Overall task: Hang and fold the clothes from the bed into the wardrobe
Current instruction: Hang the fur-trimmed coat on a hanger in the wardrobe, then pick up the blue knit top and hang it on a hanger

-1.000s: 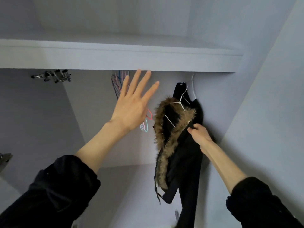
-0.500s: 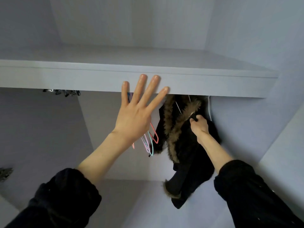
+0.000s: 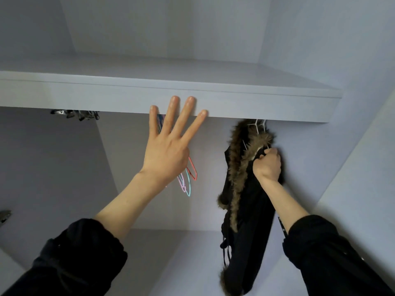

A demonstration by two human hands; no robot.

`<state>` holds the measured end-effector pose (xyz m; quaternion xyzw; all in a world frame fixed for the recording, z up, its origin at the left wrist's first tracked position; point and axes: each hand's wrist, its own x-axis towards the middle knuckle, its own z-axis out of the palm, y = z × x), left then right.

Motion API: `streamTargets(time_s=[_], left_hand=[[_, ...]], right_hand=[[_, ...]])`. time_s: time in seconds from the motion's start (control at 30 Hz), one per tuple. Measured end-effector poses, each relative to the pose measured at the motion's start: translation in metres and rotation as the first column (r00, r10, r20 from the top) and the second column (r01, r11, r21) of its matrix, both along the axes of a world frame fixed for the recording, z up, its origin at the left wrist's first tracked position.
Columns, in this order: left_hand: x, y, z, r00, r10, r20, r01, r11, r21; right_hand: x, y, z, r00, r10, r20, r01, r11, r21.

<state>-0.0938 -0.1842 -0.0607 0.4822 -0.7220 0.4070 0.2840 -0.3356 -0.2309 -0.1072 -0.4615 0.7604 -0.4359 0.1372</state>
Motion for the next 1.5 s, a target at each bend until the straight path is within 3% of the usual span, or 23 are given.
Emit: streamTargets(time_s=[0.1, 0.2, 0.3, 0.43, 0.57, 0.73, 0.83, 0.9, 0.97, 1.0, 1.1, 1.13, 1.17, 1.23, 1.27, 1.33, 1.5], left_hand=[[0.002, 0.016, -0.016, 1.000, 0.014, -0.018, -0.012, 0.995, 0.096], [0.010, 0.035, -0.037, 0.994, 0.053, -0.099, -0.030, 0.974, 0.225], [0.027, 0.071, -0.059, 0.985, 0.102, -0.140, -0.047, 0.936, 0.350], [0.063, 0.132, -0.083, 0.953, 0.199, -0.227, -0.082, 0.894, 0.441], [0.108, 0.229, -0.112, 0.882, 0.373, -0.287, -0.168, 0.819, 0.549], [0.163, 0.394, -0.142, 0.705, 0.627, -0.332, -0.299, 0.687, 0.663], [0.187, 0.541, -0.162, 0.504, 0.793, -0.341, -0.453, 0.579, 0.677], [0.189, 0.602, -0.167, 0.386, 0.848, -0.364, -0.484, 0.522, 0.702], [0.187, 0.689, -0.172, 0.222, 0.914, -0.340, -0.535, 0.406, 0.741], [0.185, 0.709, -0.174, 0.192, 0.917, -0.350, -0.528, 0.397, 0.751], [0.168, 0.823, -0.181, -0.030, 0.924, -0.382, -0.564, 0.300, 0.769], [0.164, 0.853, -0.187, -0.109, 0.912, -0.394, -0.590, 0.260, 0.764], [0.148, 0.912, -0.195, -0.289, 0.872, -0.394, -0.595, 0.159, 0.788], [0.147, 0.927, -0.206, -0.353, 0.850, -0.392, -0.573, 0.135, 0.809], [0.134, 0.966, -0.217, -0.460, 0.807, -0.370, -0.559, 0.061, 0.827], [0.126, 0.992, -0.228, -0.523, 0.779, -0.346, -0.525, 0.025, 0.851], [0.087, 1.104, -0.264, -0.817, 0.524, -0.243, -0.366, -0.145, 0.919]], right_hand=[[0.012, 0.017, 0.000, 0.920, 0.063, -0.387, -0.073, 0.997, -0.012], [0.037, 0.037, -0.003, 0.812, 0.158, -0.561, -0.213, 0.977, -0.033], [0.075, 0.073, -0.010, 0.757, 0.357, -0.547, -0.405, 0.914, 0.035], [0.126, 0.126, -0.020, 0.644, 0.612, -0.460, -0.652, 0.753, 0.089], [0.185, 0.190, -0.039, 0.451, 0.788, -0.420, -0.822, 0.550, 0.148], [0.268, 0.302, -0.059, 0.153, 0.920, -0.362, -0.944, 0.244, 0.220], [0.327, 0.418, -0.074, -0.134, 0.942, -0.308, -0.957, -0.043, 0.287], [0.348, 0.467, -0.077, -0.231, 0.930, -0.285, -0.949, -0.150, 0.279], [0.380, 0.542, -0.086, -0.390, 0.878, -0.279, -0.908, -0.316, 0.275], [0.386, 0.559, -0.087, -0.433, 0.861, -0.267, -0.888, -0.355, 0.294], [0.419, 0.665, -0.098, -0.628, 0.734, -0.258, -0.775, -0.560, 0.293], [0.425, 0.696, -0.100, -0.691, 0.682, -0.238, -0.719, -0.615, 0.325], [0.442, 0.762, -0.112, -0.792, 0.564, -0.232, -0.609, -0.713, 0.348], [0.444, 0.779, -0.112, -0.820, 0.533, -0.208, -0.571, -0.740, 0.356], [0.453, 0.825, -0.125, -0.877, 0.440, -0.193, -0.481, -0.797, 0.365], [0.457, 0.853, -0.137, -0.906, 0.371, -0.203, -0.422, -0.820, 0.387], [0.483, 0.996, -0.187, -0.996, -0.011, -0.086, -0.035, -0.856, 0.515]])
